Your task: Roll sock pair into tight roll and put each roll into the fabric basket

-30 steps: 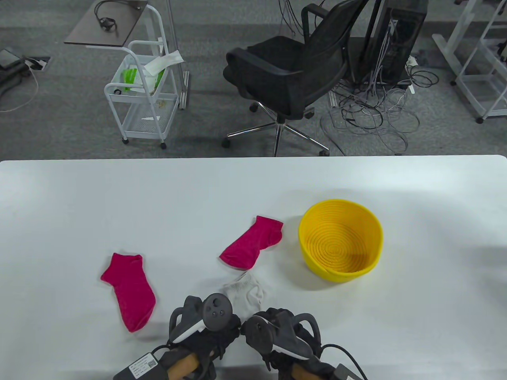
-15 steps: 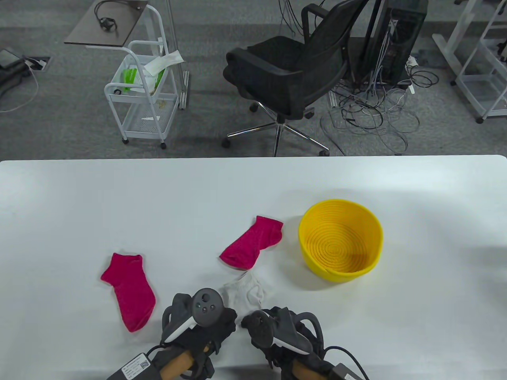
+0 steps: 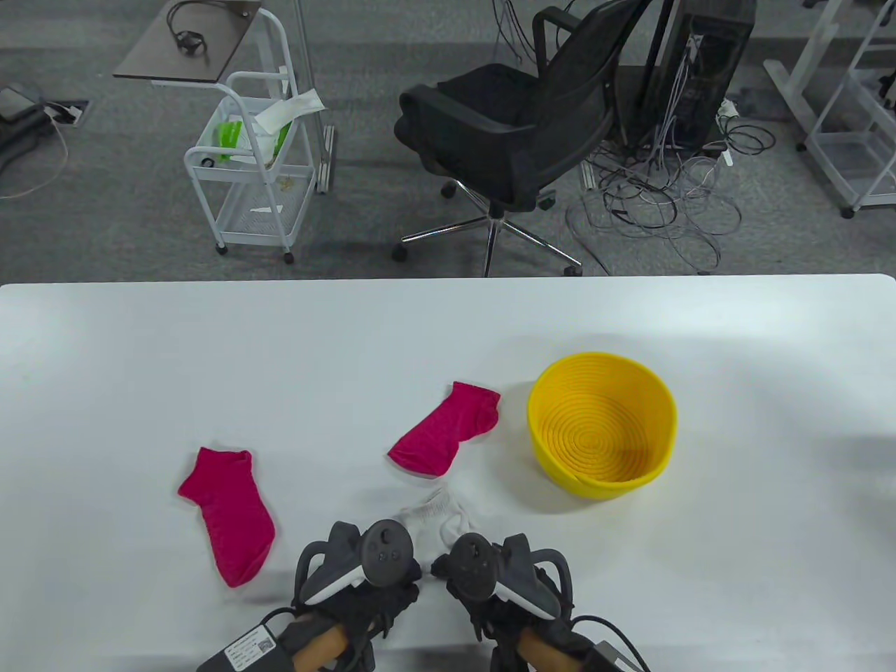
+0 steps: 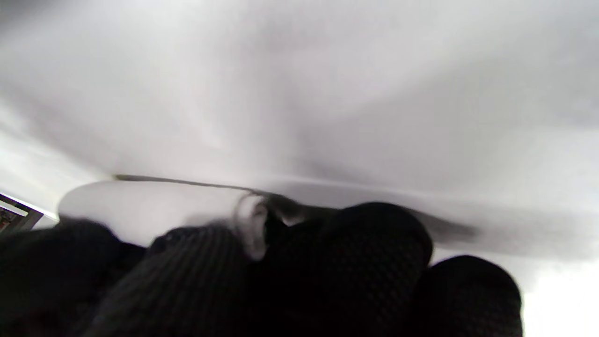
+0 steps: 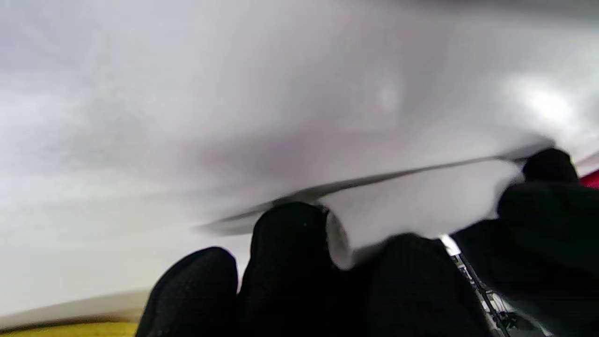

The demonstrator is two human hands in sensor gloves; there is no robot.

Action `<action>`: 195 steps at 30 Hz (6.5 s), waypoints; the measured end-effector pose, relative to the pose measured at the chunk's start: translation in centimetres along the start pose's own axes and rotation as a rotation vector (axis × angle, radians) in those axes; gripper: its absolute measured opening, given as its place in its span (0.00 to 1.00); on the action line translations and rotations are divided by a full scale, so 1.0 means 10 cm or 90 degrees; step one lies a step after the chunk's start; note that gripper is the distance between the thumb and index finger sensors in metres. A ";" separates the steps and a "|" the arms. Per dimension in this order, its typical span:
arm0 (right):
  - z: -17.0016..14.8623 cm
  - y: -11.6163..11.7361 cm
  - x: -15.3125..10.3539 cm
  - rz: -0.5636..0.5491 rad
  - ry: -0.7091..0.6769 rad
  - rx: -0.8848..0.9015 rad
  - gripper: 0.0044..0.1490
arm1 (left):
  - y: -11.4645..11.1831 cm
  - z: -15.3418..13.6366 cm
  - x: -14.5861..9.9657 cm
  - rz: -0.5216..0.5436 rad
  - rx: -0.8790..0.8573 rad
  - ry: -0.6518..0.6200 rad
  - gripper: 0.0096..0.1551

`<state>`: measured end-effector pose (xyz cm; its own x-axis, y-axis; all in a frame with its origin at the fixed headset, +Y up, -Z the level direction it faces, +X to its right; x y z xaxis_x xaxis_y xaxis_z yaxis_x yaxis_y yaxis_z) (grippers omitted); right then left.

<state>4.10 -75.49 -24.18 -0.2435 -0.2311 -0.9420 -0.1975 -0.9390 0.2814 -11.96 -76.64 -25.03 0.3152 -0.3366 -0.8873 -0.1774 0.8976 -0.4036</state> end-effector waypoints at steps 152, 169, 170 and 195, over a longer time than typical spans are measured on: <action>0.14 0.02 -0.11 -0.022 -0.044 -0.072 0.28 | 0.01 -0.06 -0.03 0.037 -0.054 0.015 0.26; 0.09 0.10 -0.03 -0.009 -0.003 -0.074 0.32 | 0.03 0.02 -0.06 0.056 0.013 0.015 0.31; 0.09 0.09 -0.03 -0.013 -0.005 -0.074 0.32 | 0.03 0.01 -0.05 0.054 0.007 0.014 0.31; 0.23 -0.02 -0.16 -0.022 -0.085 -0.118 0.26 | 0.03 -0.05 -0.02 0.040 -0.032 0.017 0.23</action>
<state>2.38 -74.32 -22.29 -0.3654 -0.1740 -0.9145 -0.0334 -0.9793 0.1996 -12.52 -76.44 -25.07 0.2772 -0.2880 -0.9167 -0.2434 0.9019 -0.3569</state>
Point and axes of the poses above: the tracker on the back of each hand, its own z axis roughly to the thumb side, its own x axis roughly from the wrist to the fingertips, y = z × x, the point moved 2 cm from there along x, roughly from the wrist to the fingertips, and after that the axes turned 3 degrees about y, right-handed, at the moved point
